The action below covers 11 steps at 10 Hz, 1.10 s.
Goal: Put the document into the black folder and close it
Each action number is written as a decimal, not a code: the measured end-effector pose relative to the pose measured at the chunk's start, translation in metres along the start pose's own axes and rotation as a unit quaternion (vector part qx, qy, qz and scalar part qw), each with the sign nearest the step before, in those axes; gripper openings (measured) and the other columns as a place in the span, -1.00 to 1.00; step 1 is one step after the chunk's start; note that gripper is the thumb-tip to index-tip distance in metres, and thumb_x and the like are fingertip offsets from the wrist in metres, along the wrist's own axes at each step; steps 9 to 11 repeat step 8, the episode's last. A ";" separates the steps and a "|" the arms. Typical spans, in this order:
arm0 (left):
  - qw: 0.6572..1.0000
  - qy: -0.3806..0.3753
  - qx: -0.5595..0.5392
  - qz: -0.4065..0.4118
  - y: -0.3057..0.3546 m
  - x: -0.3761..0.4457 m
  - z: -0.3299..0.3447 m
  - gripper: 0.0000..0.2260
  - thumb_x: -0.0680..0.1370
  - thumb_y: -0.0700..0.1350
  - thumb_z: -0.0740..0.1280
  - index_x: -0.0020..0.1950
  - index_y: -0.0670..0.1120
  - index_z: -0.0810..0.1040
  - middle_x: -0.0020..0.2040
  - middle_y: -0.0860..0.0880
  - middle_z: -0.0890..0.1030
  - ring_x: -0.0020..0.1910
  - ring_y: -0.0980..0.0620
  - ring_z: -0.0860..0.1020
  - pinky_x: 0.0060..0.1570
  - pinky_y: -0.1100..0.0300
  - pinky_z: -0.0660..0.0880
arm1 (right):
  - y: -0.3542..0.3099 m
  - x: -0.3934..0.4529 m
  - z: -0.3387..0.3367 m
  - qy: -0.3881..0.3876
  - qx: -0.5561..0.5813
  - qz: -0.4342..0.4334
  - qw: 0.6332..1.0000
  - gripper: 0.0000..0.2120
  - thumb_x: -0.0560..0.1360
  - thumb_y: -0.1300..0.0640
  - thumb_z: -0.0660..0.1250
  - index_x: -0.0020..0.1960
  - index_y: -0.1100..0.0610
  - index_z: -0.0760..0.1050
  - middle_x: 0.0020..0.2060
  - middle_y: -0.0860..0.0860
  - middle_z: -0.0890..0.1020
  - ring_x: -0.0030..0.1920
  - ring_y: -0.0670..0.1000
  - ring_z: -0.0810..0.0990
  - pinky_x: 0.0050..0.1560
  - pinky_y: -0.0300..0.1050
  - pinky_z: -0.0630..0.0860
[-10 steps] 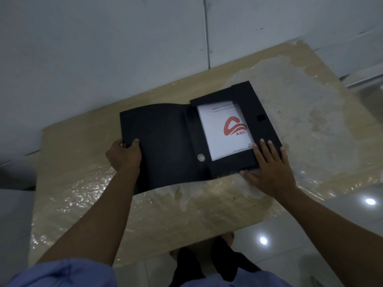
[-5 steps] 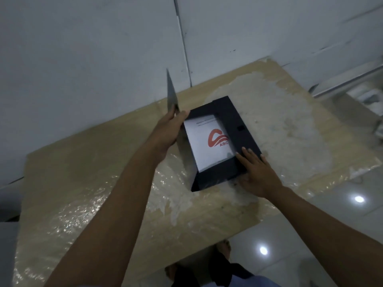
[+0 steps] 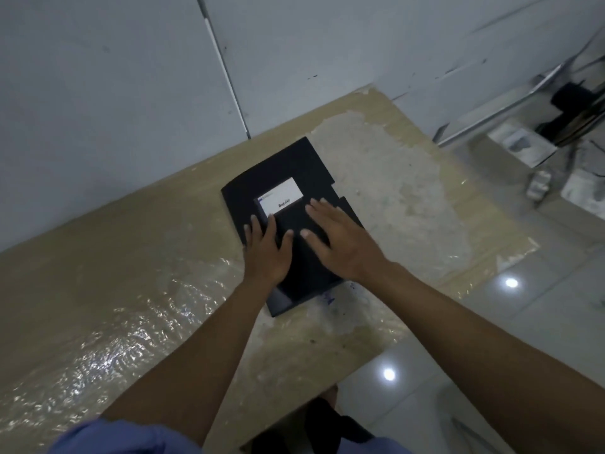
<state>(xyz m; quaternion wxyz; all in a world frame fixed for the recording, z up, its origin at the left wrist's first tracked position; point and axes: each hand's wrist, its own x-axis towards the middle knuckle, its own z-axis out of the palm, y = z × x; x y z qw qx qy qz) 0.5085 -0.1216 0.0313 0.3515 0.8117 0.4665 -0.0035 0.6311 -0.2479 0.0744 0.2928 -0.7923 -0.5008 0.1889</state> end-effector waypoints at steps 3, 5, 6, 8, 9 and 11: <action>0.975 0.116 0.171 0.081 -0.057 -0.018 0.052 -0.41 0.68 0.13 -0.01 0.62 -0.18 0.06 0.64 -0.22 0.01 0.63 -0.19 -0.07 0.57 -0.15 0.01 | 0.075 -0.016 0.064 -0.010 -0.229 0.016 0.973 -0.30 0.68 -0.21 -0.03 0.65 0.23 0.08 0.66 0.19 0.16 0.67 0.16 0.10 0.66 0.16 0.12; 0.972 0.125 0.188 0.067 -0.054 -0.017 0.055 -0.41 0.68 0.13 0.00 0.62 -0.16 0.06 0.64 -0.21 0.02 0.63 -0.17 -0.06 0.56 -0.18 0.10 | 0.077 -0.014 0.068 -0.006 -0.243 0.016 0.970 -0.33 0.68 -0.19 0.01 0.65 0.20 0.11 0.65 0.17 0.18 0.66 0.14 0.12 0.66 0.14 0.09; 0.976 0.101 0.183 0.062 -0.048 -0.023 0.039 -0.40 0.67 0.17 0.00 0.63 -0.12 0.05 0.65 -0.17 0.03 0.63 -0.15 -0.03 0.55 -0.22 0.08 | 0.066 -0.012 0.061 0.003 -0.228 0.026 0.973 -0.34 0.67 -0.18 0.04 0.63 0.20 0.19 0.62 0.19 0.26 0.64 0.16 0.20 0.64 0.17 0.16; 0.963 0.185 0.172 0.091 -0.056 -0.025 -0.060 -0.42 0.66 0.15 0.03 0.62 -0.11 0.10 0.63 -0.20 0.11 0.62 -0.18 0.04 0.54 -0.25 0.08 | -0.012 0.035 0.049 0.055 -0.212 -0.080 0.972 -0.47 0.67 -0.07 0.14 0.55 0.17 0.34 0.52 0.16 0.46 0.55 0.16 0.39 0.53 0.23 0.35; 0.963 0.185 0.172 0.091 -0.056 -0.025 -0.060 -0.42 0.66 0.15 0.03 0.62 -0.11 0.10 0.63 -0.20 0.11 0.62 -0.18 0.04 0.54 -0.25 0.08 | -0.012 0.035 0.049 0.055 -0.212 -0.080 0.972 -0.47 0.67 -0.07 0.14 0.55 0.17 0.34 0.52 0.16 0.46 0.55 0.16 0.39 0.53 0.23 0.35; 0.963 0.185 0.172 0.091 -0.056 -0.025 -0.060 -0.42 0.66 0.15 0.03 0.62 -0.11 0.10 0.63 -0.20 0.11 0.62 -0.18 0.04 0.54 -0.25 0.08 | -0.012 0.035 0.049 0.055 -0.212 -0.080 0.972 -0.47 0.67 -0.07 0.14 0.55 0.17 0.34 0.52 0.16 0.46 0.55 0.16 0.39 0.53 0.23 0.35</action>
